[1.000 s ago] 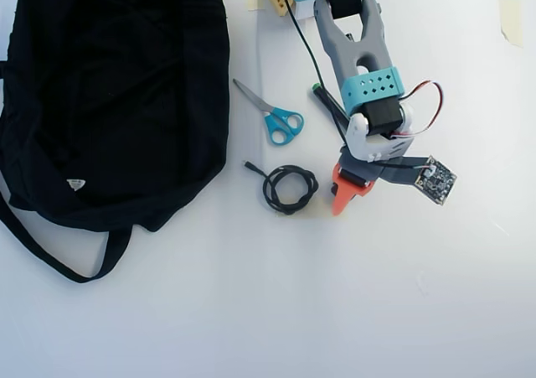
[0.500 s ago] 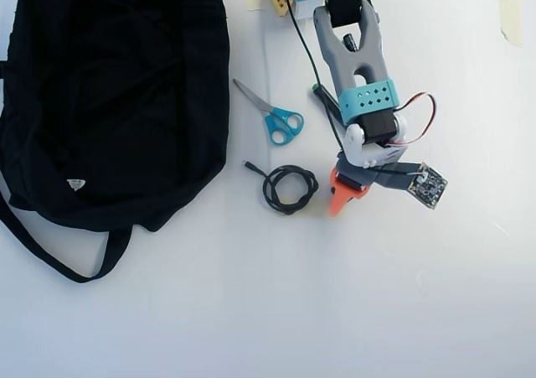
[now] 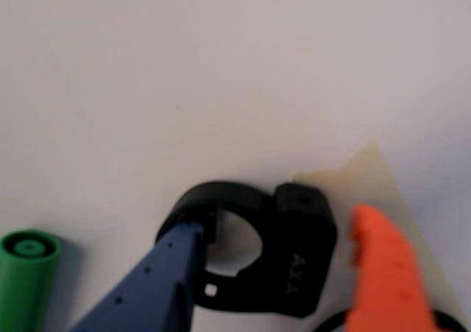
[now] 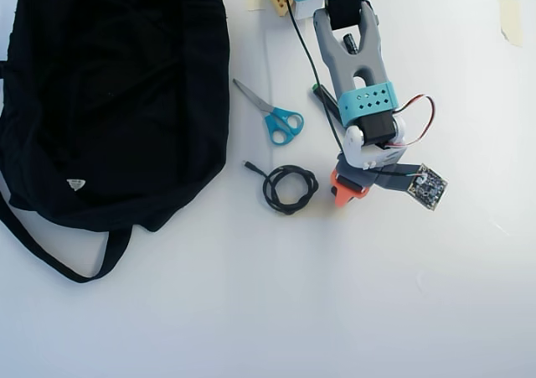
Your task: Put the bike light into the black bag
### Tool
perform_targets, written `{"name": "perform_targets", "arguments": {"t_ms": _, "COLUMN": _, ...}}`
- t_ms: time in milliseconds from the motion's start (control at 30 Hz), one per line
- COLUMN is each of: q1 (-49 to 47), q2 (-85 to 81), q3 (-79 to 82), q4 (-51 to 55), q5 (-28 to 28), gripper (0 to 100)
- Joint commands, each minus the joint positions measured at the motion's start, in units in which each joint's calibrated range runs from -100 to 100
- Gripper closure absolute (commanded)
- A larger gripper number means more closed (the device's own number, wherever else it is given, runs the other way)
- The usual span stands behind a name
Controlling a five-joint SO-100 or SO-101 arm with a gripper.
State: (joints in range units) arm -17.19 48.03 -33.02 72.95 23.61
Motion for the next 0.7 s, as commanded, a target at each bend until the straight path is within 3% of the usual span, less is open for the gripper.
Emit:
{"name": "perform_targets", "arguments": {"t_ms": 0, "q1": 0.3, "q2": -0.2, "q3": -0.9, "q4": -0.8, "q5": 0.2, "gripper": 95}}
{"name": "perform_targets", "arguments": {"t_ms": 367, "q1": 0.1, "q2": -1.1, "q3": -1.9, "q4": -0.3, "q5": -0.2, "gripper": 98}}
{"name": "perform_targets", "arguments": {"t_ms": 533, "q1": -0.7, "q2": -1.2, "q3": -11.4, "q4": 5.4, "q5": -0.5, "gripper": 98}}
{"name": "perform_targets", "arguments": {"t_ms": 667, "q1": -0.7, "q2": -1.2, "q3": -26.6, "q4": 15.0, "q5": -4.5, "gripper": 98}}
